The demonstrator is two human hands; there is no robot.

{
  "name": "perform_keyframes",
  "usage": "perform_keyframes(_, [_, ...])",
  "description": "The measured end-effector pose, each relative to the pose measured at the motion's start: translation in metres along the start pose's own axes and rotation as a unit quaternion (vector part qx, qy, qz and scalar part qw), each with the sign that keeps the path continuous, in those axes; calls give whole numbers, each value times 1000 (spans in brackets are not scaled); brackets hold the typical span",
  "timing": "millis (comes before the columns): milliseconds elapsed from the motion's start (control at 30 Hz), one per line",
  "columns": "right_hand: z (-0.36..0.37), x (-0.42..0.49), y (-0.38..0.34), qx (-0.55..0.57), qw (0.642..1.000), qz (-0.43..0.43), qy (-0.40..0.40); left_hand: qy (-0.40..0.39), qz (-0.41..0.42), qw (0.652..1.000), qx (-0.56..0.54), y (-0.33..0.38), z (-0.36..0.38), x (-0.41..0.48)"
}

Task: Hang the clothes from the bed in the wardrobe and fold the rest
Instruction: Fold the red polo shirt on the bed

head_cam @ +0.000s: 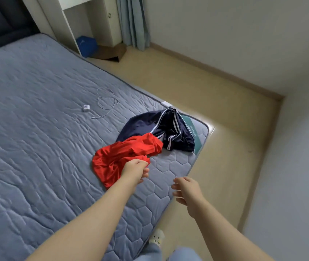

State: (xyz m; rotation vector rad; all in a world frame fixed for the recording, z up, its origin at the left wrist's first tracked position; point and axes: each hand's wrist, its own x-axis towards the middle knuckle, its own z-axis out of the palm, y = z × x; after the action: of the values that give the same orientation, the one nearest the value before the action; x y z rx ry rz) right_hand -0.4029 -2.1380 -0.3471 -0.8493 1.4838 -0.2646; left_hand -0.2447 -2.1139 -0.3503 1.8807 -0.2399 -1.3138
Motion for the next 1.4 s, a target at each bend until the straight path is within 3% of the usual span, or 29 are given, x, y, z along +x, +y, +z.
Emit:
perform_keyframes(200, [-3, 94, -56, -105, 992, 36, -63, 85, -100, 988, -87, 19, 8, 77])
perform_keyframes(467, [26, 228, -112, -260, 950, 73, -156, 182, -206, 947, -165, 12, 39, 180])
perform_keyframes(700, [61, 354, -83, -334, 920, 83, -187, 303, -269, 902, -150, -56, 62, 284])
perform_keyframes(800, [60, 387, -62, -343, 913, 109, -194, 331, -308, 873, -185, -76, 66, 322])
perform_keyframes(867, [60, 403, -48, -334, 910, 144, -198, 322, -327, 848, -266, -88, 63, 348])
perform_keyframes(933, [60, 412, -40, -303, 917, 166, -200, 327, -312, 837, -309, -96, 58, 362])
perform_keyframes(1100, [72, 409, -24, -311, 913, 185, -187, 374, -257, 876, -162, -118, 53, 349])
perform_keyframes(1233, [92, 391, -21, -316, 910, 159, -217, 381, -178, 884, -206, -126, 43, 312])
perform_keyframes(1333, [109, 377, -15, -311, 899, 177, -253, 341, -83, 906, -234, -127, 36, 285])
perform_keyframes(1400, [124, 364, -10, -275, 899, 204, -274, 289, -20, 938, -190, -133, 31, 261])
